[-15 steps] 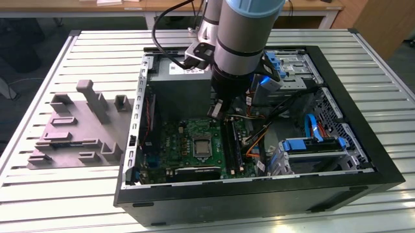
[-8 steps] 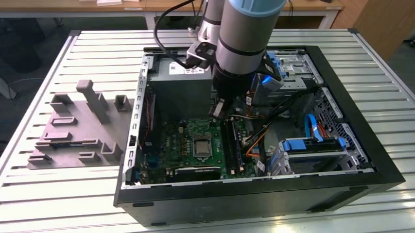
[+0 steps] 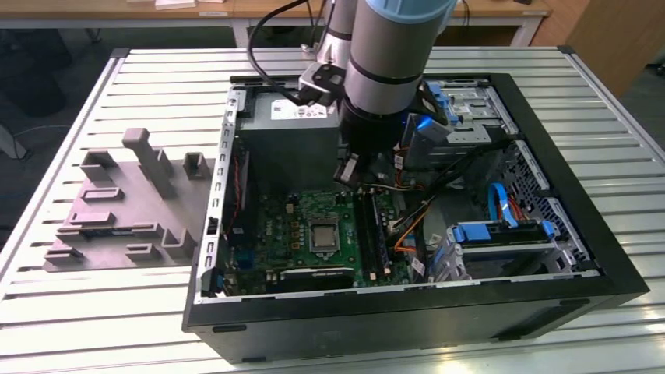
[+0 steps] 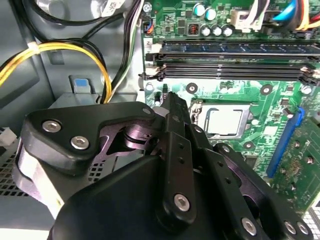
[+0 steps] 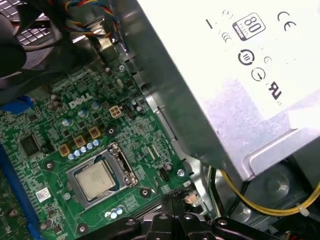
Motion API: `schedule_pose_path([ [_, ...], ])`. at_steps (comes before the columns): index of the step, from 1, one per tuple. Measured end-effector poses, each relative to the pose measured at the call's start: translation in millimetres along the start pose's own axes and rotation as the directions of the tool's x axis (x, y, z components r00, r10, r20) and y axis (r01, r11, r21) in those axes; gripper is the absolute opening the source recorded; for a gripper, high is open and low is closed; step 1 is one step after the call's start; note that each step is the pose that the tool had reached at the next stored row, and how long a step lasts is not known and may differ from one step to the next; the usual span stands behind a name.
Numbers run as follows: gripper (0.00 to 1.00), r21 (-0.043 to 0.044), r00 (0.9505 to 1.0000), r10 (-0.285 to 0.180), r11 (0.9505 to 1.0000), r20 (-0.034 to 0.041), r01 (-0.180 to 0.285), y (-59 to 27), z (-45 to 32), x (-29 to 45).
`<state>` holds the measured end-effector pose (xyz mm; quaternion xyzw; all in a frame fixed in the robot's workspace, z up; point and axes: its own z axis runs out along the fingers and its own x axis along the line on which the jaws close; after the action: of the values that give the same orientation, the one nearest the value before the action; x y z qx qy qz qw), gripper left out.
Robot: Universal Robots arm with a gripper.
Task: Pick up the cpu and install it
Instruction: 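Install the first cpu locking lever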
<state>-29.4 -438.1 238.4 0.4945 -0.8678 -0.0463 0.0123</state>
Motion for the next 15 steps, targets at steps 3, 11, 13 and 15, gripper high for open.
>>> schedule_pose_path([
  [3, 0.11, -0.0001, 1.0000, -0.004, 1.0000, -0.0005, 0.004, 4.0, 2.5, 0.2],
  [11, 0.11, -0.0009, 0.9985, -0.054, 0.9986, -0.0059, 0.054, 6.6, 4.5, 0.6],
  [13, 0.11, -0.0004, 0.9983, -0.058, 0.9983, -0.0077, 0.058, 6.0, 4.4, 2.7],
  [15, 0.11, 0.0008, 0.9981, -0.060, 0.9982, -0.0103, 0.060, 5.7, 4.3, 4.4],
])
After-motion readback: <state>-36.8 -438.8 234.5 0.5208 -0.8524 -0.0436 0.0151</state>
